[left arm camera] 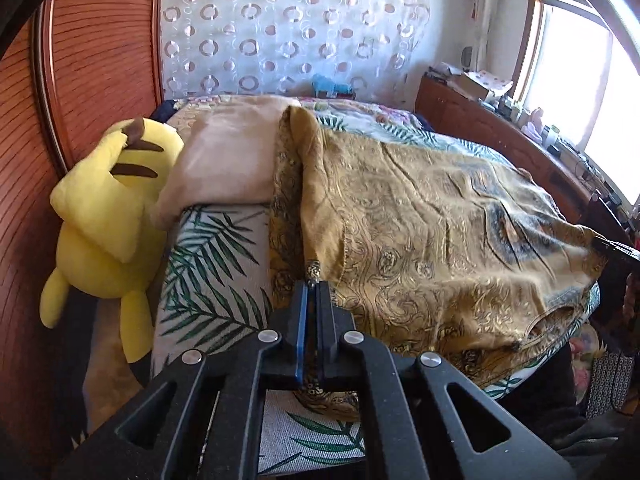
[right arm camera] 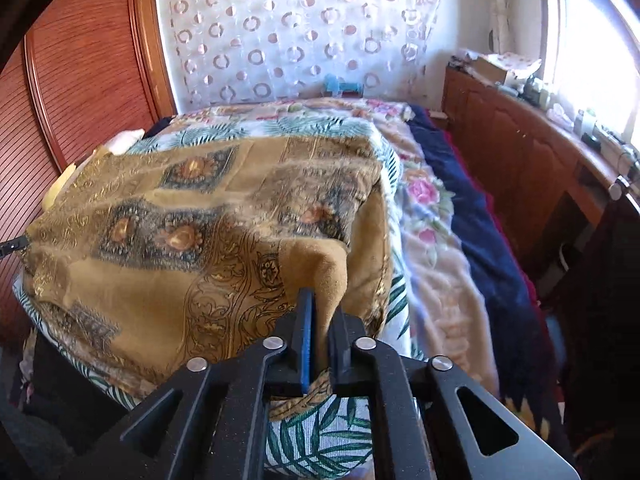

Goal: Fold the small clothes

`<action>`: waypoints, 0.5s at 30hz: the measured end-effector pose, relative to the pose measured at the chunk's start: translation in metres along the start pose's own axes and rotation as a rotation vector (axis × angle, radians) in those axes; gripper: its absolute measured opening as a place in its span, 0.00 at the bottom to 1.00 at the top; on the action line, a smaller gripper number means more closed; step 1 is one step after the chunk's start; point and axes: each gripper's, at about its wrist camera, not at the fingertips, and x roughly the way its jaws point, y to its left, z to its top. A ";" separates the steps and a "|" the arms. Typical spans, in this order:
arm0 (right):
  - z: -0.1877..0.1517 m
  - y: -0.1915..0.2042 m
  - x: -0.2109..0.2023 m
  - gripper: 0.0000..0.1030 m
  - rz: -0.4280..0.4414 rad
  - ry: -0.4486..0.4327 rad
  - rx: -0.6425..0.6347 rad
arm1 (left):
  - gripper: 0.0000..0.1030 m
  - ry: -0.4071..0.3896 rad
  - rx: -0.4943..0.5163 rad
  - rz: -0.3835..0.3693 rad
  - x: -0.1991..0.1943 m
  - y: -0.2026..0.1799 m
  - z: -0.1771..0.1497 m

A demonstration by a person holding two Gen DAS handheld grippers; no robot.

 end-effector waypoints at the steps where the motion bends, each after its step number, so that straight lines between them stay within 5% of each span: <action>1: 0.001 0.003 -0.003 0.09 0.003 -0.006 -0.004 | 0.03 -0.002 -0.001 0.002 -0.002 -0.001 0.001; 5: 0.003 0.007 -0.015 0.09 -0.012 -0.044 -0.006 | 0.04 -0.021 0.016 0.012 -0.010 -0.005 0.004; 7: 0.006 0.011 -0.024 0.10 -0.008 -0.071 -0.008 | 0.24 -0.032 0.016 0.023 -0.014 -0.006 0.005; 8: 0.006 0.010 -0.028 0.10 -0.007 -0.084 -0.011 | 0.42 -0.041 0.011 0.021 -0.016 -0.006 0.006; 12: 0.006 0.021 -0.036 0.45 0.037 -0.106 -0.022 | 0.70 -0.046 -0.022 0.007 -0.012 -0.002 0.008; 15: 0.003 0.035 -0.032 0.49 0.063 -0.113 -0.044 | 0.70 -0.018 -0.015 0.021 0.002 -0.003 0.006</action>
